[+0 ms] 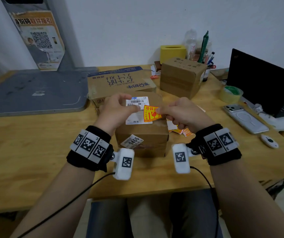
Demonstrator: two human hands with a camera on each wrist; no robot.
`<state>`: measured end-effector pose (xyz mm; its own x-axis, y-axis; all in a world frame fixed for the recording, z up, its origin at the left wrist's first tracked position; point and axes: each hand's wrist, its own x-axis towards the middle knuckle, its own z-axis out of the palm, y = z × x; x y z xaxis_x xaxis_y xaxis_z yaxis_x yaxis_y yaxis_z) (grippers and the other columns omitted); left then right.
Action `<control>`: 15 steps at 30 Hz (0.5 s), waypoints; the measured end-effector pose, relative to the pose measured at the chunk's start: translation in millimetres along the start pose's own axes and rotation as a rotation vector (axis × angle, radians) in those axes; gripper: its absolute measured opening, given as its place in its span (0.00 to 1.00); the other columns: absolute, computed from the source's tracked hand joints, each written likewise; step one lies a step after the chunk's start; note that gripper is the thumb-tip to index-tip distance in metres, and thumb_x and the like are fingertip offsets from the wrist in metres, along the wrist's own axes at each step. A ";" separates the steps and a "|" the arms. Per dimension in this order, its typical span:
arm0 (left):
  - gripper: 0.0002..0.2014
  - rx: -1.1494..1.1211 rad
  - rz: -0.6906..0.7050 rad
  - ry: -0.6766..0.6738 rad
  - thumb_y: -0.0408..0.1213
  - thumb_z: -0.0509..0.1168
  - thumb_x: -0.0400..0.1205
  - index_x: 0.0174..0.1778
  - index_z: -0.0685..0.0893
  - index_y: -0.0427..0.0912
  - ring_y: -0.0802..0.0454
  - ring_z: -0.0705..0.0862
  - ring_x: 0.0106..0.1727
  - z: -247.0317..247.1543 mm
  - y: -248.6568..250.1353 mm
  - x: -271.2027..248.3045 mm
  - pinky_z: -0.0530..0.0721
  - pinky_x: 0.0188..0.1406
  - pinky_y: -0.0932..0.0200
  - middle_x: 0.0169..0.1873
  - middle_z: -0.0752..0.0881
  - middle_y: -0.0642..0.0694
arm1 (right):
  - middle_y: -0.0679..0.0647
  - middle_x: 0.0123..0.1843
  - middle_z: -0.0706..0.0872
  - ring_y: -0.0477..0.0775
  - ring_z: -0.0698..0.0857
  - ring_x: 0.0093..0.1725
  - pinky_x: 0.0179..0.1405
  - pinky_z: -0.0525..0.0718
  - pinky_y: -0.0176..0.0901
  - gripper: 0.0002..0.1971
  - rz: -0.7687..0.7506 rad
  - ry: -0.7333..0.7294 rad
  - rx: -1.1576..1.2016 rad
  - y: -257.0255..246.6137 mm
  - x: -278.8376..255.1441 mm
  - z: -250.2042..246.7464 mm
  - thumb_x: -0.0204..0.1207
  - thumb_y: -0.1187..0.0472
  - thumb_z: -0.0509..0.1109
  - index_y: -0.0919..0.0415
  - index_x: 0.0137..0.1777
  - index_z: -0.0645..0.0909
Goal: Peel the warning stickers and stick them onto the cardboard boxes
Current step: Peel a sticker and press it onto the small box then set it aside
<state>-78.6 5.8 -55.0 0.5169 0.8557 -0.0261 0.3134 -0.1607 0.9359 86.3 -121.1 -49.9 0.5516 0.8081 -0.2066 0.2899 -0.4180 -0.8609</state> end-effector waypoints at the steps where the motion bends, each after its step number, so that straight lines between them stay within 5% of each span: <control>1: 0.25 0.020 -0.014 -0.020 0.57 0.78 0.57 0.50 0.83 0.64 0.47 0.82 0.65 1.9 -1.8 -0.4 0.84 0.65 0.44 0.66 0.79 0.48 | 0.51 0.28 0.72 0.47 0.66 0.23 0.17 0.61 0.37 0.16 0.006 0.005 -0.001 1.8 -0.1 1.1 0.79 0.51 0.77 0.59 0.35 0.83; 6: 0.29 0.022 -0.064 -0.049 0.65 0.76 0.52 0.49 0.82 0.68 0.41 0.81 0.67 11.3 -11.7 4.6 0.83 0.66 0.41 0.67 0.80 0.49 | 0.59 0.36 0.72 0.51 0.67 0.26 0.19 0.63 0.39 0.16 0.003 0.028 -0.026 6.4 1.2 4.7 0.74 0.47 0.79 0.58 0.34 0.83; 15: 0.27 0.095 -0.056 -0.050 0.58 0.80 0.56 0.50 0.80 0.64 0.43 0.83 0.66 10.5 -1.9 -6.0 0.85 0.65 0.43 0.70 0.77 0.46 | 0.60 0.38 0.71 0.52 0.66 0.25 0.18 0.62 0.39 0.15 0.010 0.035 -0.022 7.0 0.0 8.7 0.75 0.49 0.79 0.55 0.32 0.84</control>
<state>-73.9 -4.1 -60.3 0.5347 0.8395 -0.0966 0.4157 -0.1619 0.8950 81.5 -120.4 -59.9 0.5812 0.7892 -0.1985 0.3013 -0.4352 -0.8484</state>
